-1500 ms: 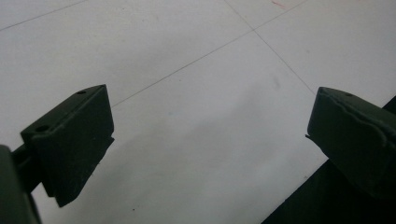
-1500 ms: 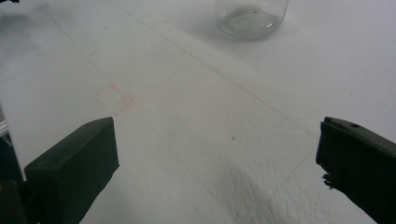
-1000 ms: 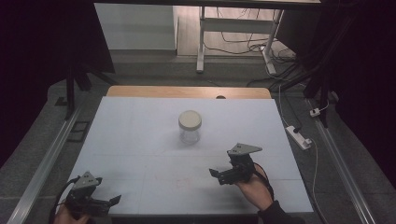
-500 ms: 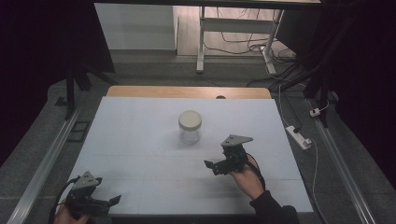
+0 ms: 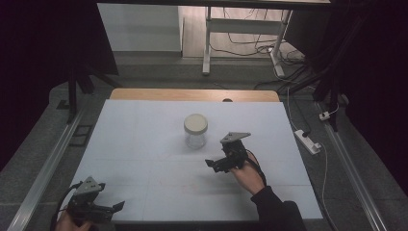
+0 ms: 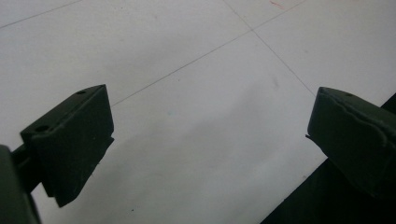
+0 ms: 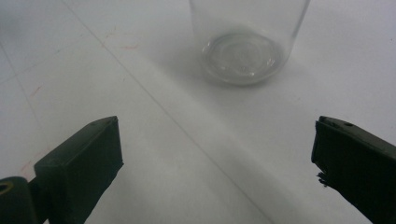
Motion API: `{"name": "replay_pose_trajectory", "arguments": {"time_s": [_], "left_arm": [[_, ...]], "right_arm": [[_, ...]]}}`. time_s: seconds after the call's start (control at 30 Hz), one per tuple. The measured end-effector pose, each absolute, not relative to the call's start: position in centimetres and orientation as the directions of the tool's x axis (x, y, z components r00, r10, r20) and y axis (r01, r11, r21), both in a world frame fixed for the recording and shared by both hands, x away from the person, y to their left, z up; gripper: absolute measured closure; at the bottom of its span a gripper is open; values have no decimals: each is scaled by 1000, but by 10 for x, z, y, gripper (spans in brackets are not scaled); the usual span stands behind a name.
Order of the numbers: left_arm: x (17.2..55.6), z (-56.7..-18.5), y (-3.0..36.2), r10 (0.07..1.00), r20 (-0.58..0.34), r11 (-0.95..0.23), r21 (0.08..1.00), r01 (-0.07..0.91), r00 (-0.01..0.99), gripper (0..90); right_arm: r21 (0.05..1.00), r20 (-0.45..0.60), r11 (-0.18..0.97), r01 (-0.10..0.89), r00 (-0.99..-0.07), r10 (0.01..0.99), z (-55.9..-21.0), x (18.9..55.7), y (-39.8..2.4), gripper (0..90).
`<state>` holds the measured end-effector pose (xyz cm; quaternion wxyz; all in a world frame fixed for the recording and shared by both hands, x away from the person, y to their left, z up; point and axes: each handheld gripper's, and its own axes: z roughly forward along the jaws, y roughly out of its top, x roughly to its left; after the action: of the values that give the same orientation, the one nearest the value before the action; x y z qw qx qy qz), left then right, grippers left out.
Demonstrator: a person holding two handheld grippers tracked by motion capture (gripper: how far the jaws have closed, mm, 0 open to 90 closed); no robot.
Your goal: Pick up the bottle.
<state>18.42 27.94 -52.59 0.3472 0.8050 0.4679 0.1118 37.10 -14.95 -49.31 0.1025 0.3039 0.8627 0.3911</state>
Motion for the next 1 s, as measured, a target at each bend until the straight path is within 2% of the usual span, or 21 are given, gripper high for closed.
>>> {"name": "replay_pose_trajectory", "arguments": {"time_s": [0.47,1.0], "left_arm": [[184,-526,280,827,-150,-322,665,674,542,15],[185,-526,280,826,-153,-321,664,675,543,15]], "right_arm": [[731,53,501,463,-771,635,-495,401,-127,0],[753,50,495,433,-788,614,-501,425,-105,0]]}}
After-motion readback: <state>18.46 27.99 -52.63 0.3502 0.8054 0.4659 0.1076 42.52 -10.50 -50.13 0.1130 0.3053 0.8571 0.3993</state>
